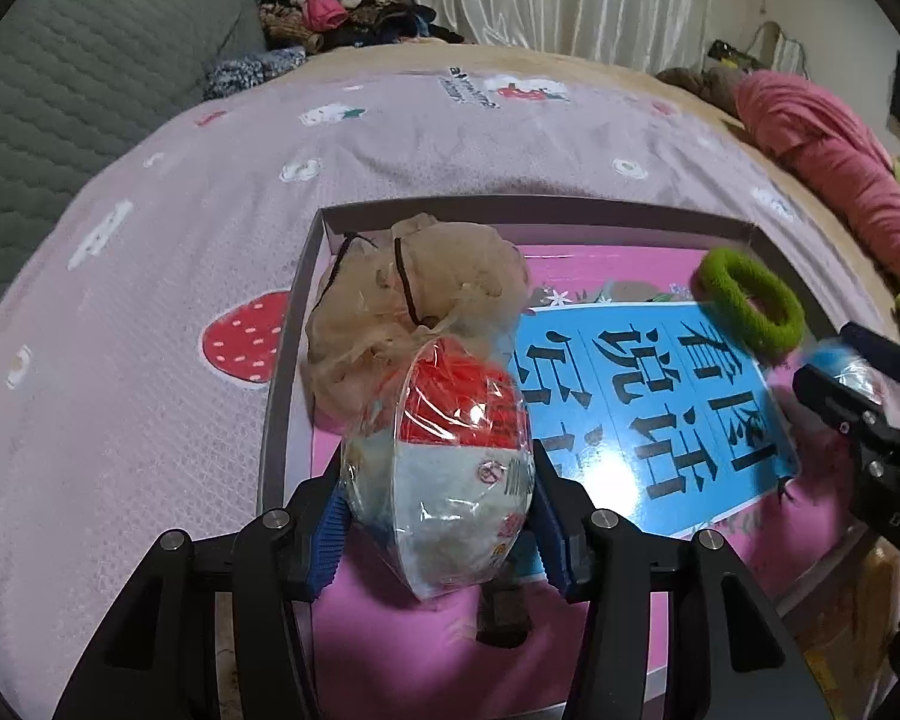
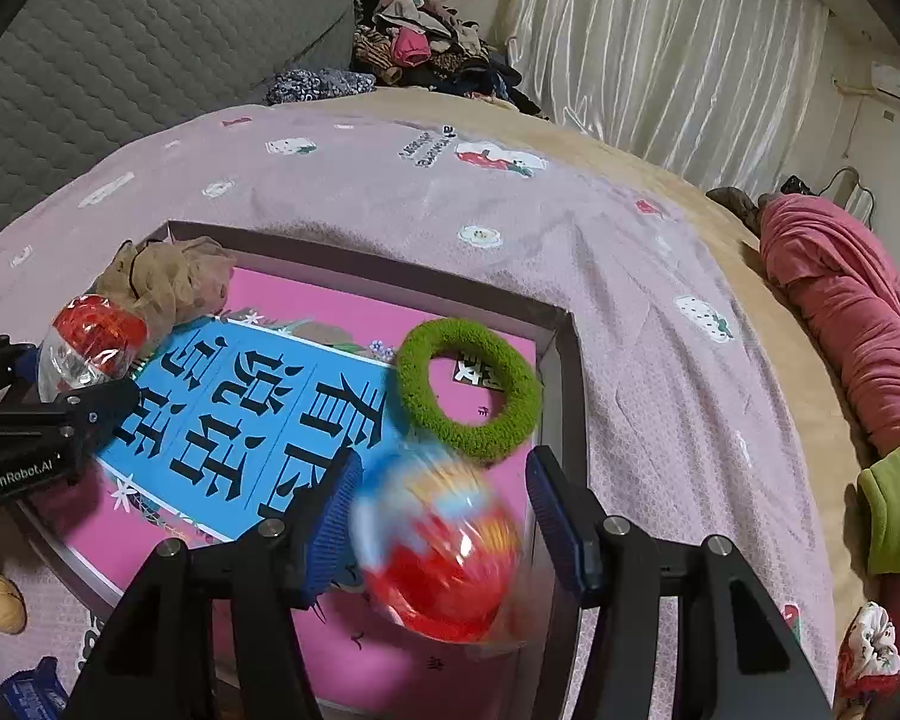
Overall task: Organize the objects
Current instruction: 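Lower both held eggs into the tray with the left and right tools, then open both tools to release the eggs and pull back from the tray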
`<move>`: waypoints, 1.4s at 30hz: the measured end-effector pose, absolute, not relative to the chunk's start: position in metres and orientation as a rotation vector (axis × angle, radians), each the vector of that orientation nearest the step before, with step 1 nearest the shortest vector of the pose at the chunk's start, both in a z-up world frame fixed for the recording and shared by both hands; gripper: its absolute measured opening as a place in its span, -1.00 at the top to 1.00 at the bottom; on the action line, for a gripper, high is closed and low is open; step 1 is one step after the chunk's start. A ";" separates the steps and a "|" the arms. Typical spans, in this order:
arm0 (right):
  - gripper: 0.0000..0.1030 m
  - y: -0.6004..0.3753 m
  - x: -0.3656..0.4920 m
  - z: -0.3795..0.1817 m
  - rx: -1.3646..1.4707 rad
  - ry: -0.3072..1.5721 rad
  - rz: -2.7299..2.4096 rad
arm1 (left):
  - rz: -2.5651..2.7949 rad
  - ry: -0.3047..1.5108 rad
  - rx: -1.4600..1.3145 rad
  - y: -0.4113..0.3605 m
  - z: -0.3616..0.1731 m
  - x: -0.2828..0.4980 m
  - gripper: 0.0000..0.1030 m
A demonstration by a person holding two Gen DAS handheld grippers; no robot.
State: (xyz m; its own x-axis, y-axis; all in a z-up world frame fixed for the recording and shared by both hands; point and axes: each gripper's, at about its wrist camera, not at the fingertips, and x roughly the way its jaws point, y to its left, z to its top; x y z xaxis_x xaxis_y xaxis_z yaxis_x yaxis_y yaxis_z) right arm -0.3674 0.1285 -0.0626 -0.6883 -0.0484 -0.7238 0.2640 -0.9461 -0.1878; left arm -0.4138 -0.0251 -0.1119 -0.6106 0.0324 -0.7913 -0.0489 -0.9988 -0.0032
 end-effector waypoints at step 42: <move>-0.58 0.136 -0.342 -0.017 0.990 0.431 -2.811 | 2.871 -0.018 -1.203 -0.036 -0.057 -0.381 -0.55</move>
